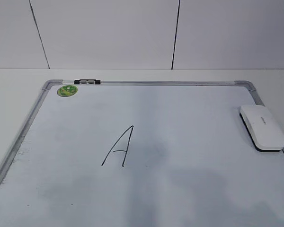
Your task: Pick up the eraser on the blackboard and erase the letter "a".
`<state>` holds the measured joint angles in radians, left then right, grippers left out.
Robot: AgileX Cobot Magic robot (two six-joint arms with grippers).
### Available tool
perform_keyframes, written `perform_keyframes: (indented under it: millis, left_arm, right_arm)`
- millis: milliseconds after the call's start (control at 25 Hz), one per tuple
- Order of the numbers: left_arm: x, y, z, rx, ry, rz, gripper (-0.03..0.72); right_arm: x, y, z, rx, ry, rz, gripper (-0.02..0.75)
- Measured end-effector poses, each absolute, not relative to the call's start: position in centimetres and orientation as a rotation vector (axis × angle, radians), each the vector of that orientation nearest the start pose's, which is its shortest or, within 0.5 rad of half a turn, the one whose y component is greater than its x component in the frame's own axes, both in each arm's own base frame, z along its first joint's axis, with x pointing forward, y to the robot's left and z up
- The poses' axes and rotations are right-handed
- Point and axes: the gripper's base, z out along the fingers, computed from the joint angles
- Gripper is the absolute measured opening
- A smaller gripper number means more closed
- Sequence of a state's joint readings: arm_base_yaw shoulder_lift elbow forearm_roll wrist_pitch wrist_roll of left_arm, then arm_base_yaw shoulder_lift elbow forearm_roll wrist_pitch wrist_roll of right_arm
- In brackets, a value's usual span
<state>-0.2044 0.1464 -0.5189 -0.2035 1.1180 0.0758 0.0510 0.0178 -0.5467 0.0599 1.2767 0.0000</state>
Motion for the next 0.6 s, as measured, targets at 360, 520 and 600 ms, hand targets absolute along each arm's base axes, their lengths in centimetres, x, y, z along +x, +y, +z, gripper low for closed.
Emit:
perform_keyframes:
  millis: [360,520,600]
  left_arm:
    - [1.0,-1.9,27.8,0.324,2.196,-0.320,0.320]
    - [1.0,-1.8,27.8,0.332,2.195,-0.309,0.309]
    - [1.1,-1.7,27.8,0.332,2.196,-0.293,0.304]
  right_arm:
    - [-0.9,-0.2,27.2,-0.074,2.167,-0.006,0.593]
    - [-0.7,-0.3,27.0,-0.073,2.160,-0.023,0.593]
    - [-0.7,-0.3,27.0,-0.073,2.158,-0.025,0.593]
